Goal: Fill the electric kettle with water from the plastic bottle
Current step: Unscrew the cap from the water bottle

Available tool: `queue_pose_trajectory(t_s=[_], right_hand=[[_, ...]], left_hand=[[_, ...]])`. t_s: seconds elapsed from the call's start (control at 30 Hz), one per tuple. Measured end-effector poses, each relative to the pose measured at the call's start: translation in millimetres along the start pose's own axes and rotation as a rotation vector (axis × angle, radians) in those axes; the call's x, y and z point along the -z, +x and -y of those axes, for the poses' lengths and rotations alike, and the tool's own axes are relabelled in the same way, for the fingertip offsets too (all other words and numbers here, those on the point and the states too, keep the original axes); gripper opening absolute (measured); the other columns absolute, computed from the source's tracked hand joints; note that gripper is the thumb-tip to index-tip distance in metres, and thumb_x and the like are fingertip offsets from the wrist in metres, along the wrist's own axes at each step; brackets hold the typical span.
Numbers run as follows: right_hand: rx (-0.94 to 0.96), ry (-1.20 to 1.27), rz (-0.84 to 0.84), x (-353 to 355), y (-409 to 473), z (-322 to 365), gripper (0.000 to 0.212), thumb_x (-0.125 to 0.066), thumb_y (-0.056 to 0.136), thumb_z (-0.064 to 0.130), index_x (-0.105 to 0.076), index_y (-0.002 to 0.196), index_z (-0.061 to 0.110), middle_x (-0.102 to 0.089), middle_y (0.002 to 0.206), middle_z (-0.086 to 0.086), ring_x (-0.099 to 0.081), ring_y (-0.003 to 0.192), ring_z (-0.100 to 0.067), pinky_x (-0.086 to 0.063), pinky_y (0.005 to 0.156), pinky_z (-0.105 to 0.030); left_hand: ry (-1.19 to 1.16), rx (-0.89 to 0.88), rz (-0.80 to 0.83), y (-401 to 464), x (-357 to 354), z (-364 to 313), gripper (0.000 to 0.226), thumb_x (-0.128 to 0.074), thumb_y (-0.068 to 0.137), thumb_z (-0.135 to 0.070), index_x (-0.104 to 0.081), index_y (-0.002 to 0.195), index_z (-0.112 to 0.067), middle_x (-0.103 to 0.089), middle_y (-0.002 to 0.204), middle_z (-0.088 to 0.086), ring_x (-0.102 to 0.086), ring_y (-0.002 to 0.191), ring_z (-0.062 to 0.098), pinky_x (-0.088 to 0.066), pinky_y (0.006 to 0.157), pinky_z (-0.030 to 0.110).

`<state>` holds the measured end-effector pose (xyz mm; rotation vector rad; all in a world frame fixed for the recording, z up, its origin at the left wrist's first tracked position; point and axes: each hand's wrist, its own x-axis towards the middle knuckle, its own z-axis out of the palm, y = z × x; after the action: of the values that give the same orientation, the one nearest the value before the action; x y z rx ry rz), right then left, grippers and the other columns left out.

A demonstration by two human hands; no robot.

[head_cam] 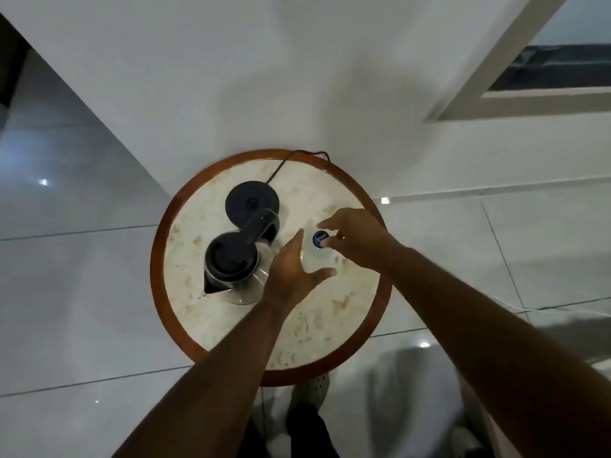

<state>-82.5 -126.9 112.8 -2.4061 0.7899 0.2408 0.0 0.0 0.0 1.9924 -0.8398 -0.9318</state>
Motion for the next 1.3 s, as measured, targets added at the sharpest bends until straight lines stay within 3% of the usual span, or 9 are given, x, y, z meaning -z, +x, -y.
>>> queue_pose_trajectory(t_s=[0.13,0.23,0.43,0.67,0.93,1.07,1.13,1.2,1.3], right_hand=[[0.043,-0.128,0.064,-9.8,9.6,-1.0,0.042,-0.060,0.089,0.039,-0.064,0.115,0.007,-0.067,0.111,-0.010,-0.060,0.097,-0.021,-0.036,0.091,-0.023],[0.105,-0.215,0.087,-14.6,15.1,1.7,0.038,-0.060,0.089,0.037,-0.066,0.110,0.006,-0.068,0.108,-0.011,-0.062,0.094,-0.022,-0.036,0.087,-0.020],[0.252,-0.400,0.127,-8.5,22.1,-2.0,0.035,-0.059,0.091,0.028,-0.062,0.119,0.008,-0.064,0.117,-0.011,-0.061,0.104,-0.021,-0.042,0.095,-0.025],[0.252,-0.347,0.103,-8.0,27.7,-8.7,0.032,-0.055,0.093,0.029,-0.065,0.110,0.004,-0.066,0.107,-0.011,-0.061,0.091,-0.017,-0.032,0.081,-0.019],[0.560,-0.482,0.136,-10.2,23.8,-21.2,0.031,-0.068,0.081,0.006,-0.062,0.110,0.010,-0.062,0.104,-0.010,-0.053,0.084,-0.015,-0.047,0.078,-0.024],[0.438,-0.365,0.092,-9.7,18.8,-22.9,0.054,-0.070,0.079,0.041,-0.051,0.123,0.016,-0.060,0.106,-0.003,-0.056,0.089,-0.016,-0.040,0.074,-0.022],[0.354,-0.340,0.043,-9.0,18.7,-22.3,0.055,-0.062,0.079,0.057,-0.057,0.116,0.016,-0.063,0.100,-0.002,-0.052,0.080,-0.010,-0.034,0.068,-0.018],[0.328,-0.295,0.010,-8.8,19.3,-19.8,0.046,-0.060,0.084,0.052,-0.063,0.105,0.012,-0.066,0.094,-0.005,-0.048,0.072,-0.007,-0.027,0.060,-0.011],[0.337,-0.312,0.004,-12.6,23.7,-18.7,0.030,-0.056,0.092,0.035,-0.066,0.105,0.010,-0.067,0.098,-0.008,-0.045,0.071,-0.005,-0.030,0.067,-0.011]], left_hand=[[0.156,-0.030,0.040,15.2,-8.8,8.4,0.099,-0.071,0.064,-0.072,-0.033,0.146,-0.030,-0.049,0.147,-0.004,-0.048,0.132,0.021,-0.039,0.104,0.028],[0.107,-0.048,0.006,24.4,-14.4,16.1,0.079,-0.073,0.069,-0.065,-0.045,0.133,-0.029,-0.063,0.129,-0.005,-0.061,0.115,0.019,-0.053,0.094,0.034],[0.209,-0.134,0.067,45.4,-6.9,12.5,0.059,-0.077,0.072,-0.052,-0.052,0.119,-0.027,-0.057,0.092,-0.020,-0.061,0.083,0.008,-0.035,0.070,0.002],[0.225,-0.209,0.197,57.9,5.8,8.7,0.067,-0.079,0.073,-0.047,-0.051,0.129,-0.023,-0.067,0.118,-0.003,-0.064,0.104,0.020,-0.053,0.091,0.035],[0.128,-0.188,0.204,52.8,4.9,16.5,0.070,-0.080,0.069,-0.051,-0.048,0.129,-0.034,-0.054,0.088,-0.030,-0.056,0.080,-0.012,-0.039,0.062,-0.002],[0.076,-0.204,0.158,46.7,-0.5,16.5,0.066,-0.074,0.064,-0.056,-0.045,0.120,-0.037,-0.054,0.089,-0.031,-0.059,0.080,-0.003,-0.041,0.065,0.001],[0.050,-0.201,0.155,46.1,-2.7,17.0,0.075,-0.075,0.065,-0.055,-0.042,0.130,-0.037,-0.060,0.107,-0.023,-0.060,0.096,0.005,-0.047,0.075,0.009],[0.043,-0.194,0.149,45.5,-5.2,15.3,0.081,-0.079,0.066,-0.055,-0.038,0.135,-0.039,-0.060,0.124,-0.014,-0.059,0.109,0.010,-0.051,0.088,0.024],[0.040,-0.179,0.124,43.1,-9.2,12.8,0.073,-0.079,0.066,-0.054,-0.039,0.127,-0.044,-0.059,0.112,-0.025,-0.058,0.104,0.004,-0.045,0.083,0.014]])
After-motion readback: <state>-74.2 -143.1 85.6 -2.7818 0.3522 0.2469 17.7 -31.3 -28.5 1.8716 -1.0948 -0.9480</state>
